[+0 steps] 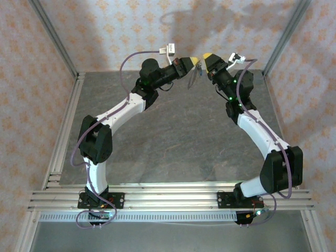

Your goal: Put the keys on the keyring

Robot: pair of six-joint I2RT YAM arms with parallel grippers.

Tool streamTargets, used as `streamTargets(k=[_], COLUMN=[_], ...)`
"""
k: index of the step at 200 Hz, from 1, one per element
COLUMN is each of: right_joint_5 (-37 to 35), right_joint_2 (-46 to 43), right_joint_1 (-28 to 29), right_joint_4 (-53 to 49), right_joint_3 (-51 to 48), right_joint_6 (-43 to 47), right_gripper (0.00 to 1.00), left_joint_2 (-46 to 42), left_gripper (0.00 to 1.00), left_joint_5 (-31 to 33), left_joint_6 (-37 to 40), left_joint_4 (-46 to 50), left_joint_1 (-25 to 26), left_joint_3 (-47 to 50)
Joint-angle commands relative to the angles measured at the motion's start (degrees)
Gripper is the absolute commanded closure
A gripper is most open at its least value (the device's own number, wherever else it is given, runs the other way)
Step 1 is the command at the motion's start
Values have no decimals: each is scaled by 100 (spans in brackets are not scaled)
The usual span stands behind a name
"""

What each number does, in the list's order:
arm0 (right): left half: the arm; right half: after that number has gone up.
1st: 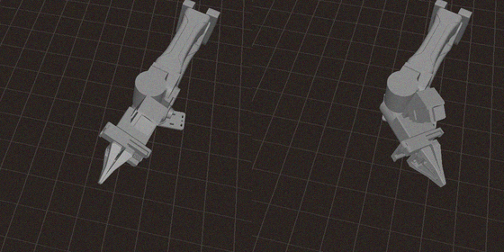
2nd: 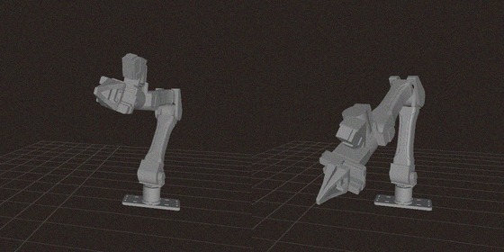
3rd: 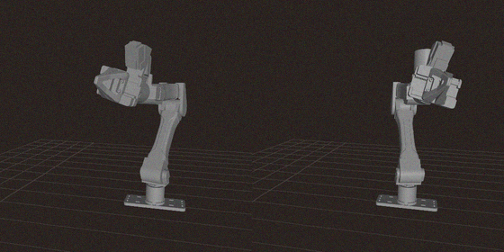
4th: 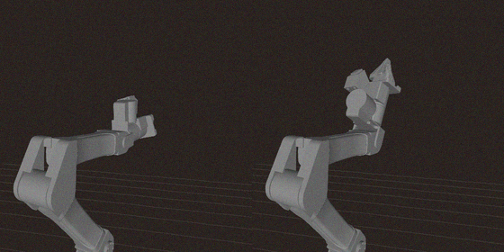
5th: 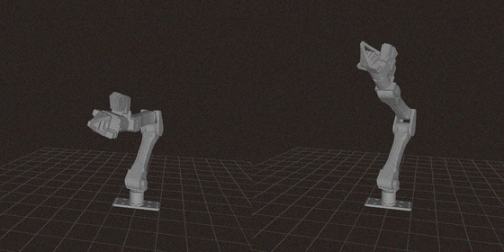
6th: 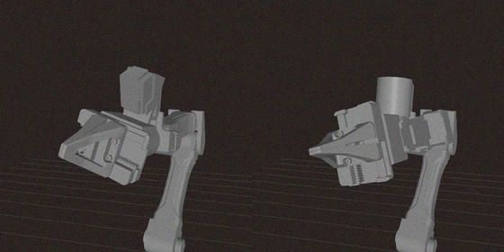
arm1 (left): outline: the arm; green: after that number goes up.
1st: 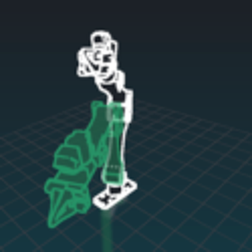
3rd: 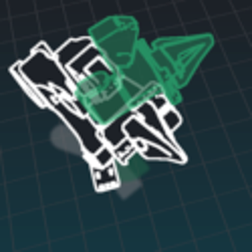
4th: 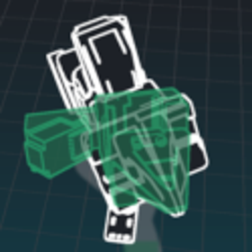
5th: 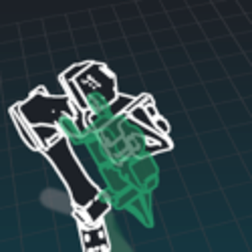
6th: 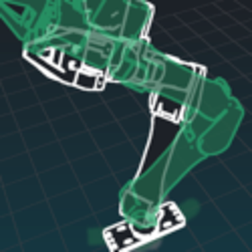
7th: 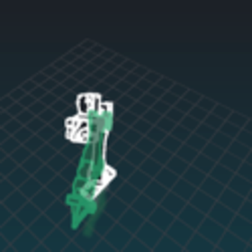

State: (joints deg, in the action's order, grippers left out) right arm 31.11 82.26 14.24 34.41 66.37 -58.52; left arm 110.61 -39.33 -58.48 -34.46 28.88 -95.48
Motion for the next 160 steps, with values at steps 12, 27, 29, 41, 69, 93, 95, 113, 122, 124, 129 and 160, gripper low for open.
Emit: streamTargets(k=[12,27,29,41,69,93,95,113,122,124,129,160], right_joint_5=[122,123,123,123,84,96,96,135,173,175,183,228], right_joint_2=[87,115,124,140,128,143,148,167,187,188,194,251], right_joint_1=[106,130,131,143,156,159,165,181,199,199,210,250], right_joint_4=[163,135,129,123,74,74,74,8,-28,-35,-36,-93], right_joint_3=[323,346,347,355,318,324,324,378,415,419,429,471], right_joint_6=[95,106,105,113,131,113,113,121,143,147,148,179], right_gripper=[66,67,67,68,68,72,72,73,74,74,74,80], left_joint_2=[-408,-408,-408,-409,-408,-417,-417,-417,-417,-417,-411,-409], left_gripper=[100,100,100,100,100,100,100,100,100,100,100,100], left_joint_5=[84,83,83,84,66,51,49,40,40,40,40,48], left_joint_6=[-39,-24,-23,-23,-25,-32,-32,-24,-24,-24,-23,-24], left_joint_4=[-459,-460,-460,-450,-450,-448,-448,-452,-448,-441,-439,-445], left_joint_1=[42,39,39,44,38,39,38,45,46,45,42,47], left_joint_3=[12,4,-1,-14,-41,-41,-36,-40,-39,-40,-29,-32])
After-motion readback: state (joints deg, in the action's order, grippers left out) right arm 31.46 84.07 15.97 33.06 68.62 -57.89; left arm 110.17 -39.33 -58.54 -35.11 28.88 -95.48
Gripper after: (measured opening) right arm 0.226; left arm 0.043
